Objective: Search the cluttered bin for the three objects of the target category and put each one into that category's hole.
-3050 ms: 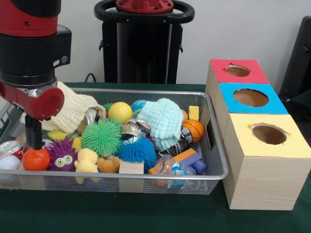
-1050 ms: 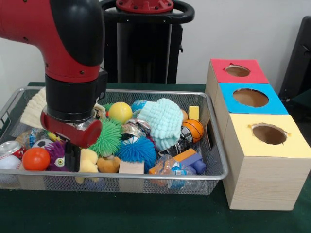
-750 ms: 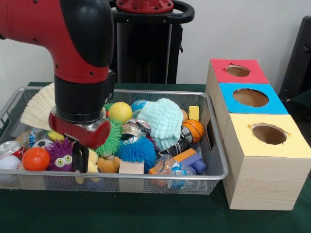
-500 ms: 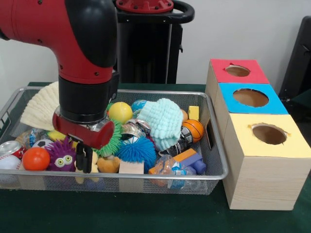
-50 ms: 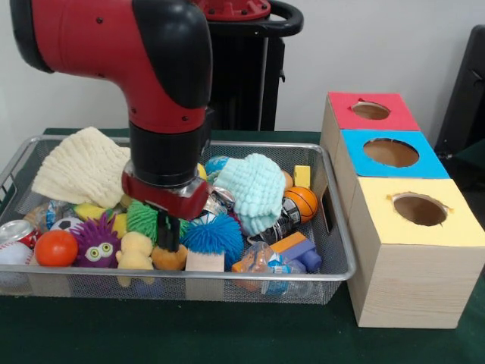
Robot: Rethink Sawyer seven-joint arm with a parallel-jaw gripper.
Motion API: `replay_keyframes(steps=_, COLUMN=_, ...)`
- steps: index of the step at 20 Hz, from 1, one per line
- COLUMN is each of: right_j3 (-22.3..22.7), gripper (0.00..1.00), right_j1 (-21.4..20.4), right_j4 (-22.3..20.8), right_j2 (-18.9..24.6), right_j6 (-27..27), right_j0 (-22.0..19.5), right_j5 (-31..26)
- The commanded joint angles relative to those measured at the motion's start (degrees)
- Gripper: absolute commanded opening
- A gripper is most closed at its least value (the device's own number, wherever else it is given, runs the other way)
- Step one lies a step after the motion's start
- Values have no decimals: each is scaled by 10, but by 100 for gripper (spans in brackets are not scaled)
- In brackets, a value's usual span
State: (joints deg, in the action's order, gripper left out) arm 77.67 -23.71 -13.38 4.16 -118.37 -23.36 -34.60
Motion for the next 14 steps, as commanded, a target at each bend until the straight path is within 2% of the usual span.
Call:
replay_keyframes(steps=1, right_j3=94, gripper=0, right_j1=6, right_j4=4, right_j2=14, right_j6=-54, right_j0=10, right_j5=19)
replay_keyframes(steps=6, right_j3=127, gripper=0, right_j1=17, right_j4=-1, right_j2=21, right_j6=-48, right_j0=-2, right_j5=51)
replay_keyframes(steps=14, right_j3=147, gripper=0, right_j1=51, right_j4=5, right_j2=5, right_j6=-94, right_j0=26, right_j5=115)
